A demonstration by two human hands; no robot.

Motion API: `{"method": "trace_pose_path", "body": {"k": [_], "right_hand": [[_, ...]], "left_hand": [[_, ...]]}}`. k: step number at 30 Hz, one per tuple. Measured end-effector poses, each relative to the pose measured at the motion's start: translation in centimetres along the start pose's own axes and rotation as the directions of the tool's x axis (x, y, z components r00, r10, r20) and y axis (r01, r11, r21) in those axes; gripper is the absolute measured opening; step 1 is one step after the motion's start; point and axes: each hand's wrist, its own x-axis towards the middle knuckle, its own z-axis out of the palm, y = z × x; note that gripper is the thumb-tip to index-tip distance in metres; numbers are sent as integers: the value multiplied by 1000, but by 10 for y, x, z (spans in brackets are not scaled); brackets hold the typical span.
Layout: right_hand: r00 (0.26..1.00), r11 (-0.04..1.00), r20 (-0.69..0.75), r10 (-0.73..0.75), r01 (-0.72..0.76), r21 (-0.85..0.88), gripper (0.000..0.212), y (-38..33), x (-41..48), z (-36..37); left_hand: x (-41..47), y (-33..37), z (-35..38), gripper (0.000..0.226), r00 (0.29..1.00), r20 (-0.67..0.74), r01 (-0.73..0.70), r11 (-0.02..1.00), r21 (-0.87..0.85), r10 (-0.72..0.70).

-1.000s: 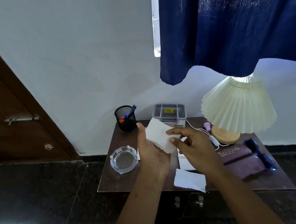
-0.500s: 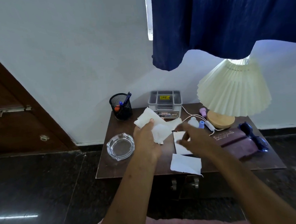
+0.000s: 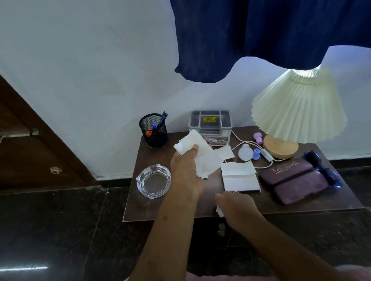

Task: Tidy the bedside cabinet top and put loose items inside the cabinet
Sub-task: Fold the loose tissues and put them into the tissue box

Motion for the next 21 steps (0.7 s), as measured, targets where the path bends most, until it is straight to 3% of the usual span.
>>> {"method": "trace_pose_path", "body": {"k": [5, 11, 15, 18, 19, 21], "right_hand": [[996, 997, 87, 8, -14, 70, 23, 6, 0, -10], [971, 915, -157, 182, -109, 387, 26, 35, 4, -66], [889, 652, -327, 320, 44, 757, 6, 61, -6, -96], [913, 243, -248, 324, 173, 954, 13, 67, -16, -107], [914, 183, -255, 314, 206, 961, 16, 67, -17, -109], [878, 209, -352, 324, 297, 932, 18, 61, -17, -112]], "left_hand": [[-2, -1, 2, 24, 1000, -5, 2, 999, 32, -2], [-1, 3, 0, 20, 998, -63, 4, 999, 43, -1], [3, 2, -2, 19, 990, -116, -59, 980, 189, 82], [4, -2, 2, 7, 986, -97, -91, 931, 354, 134], [3, -5, 3, 8, 991, -72, -81, 921, 380, 117], [0, -10, 6, 10, 999, -34, -20, 923, 385, 36]]}}
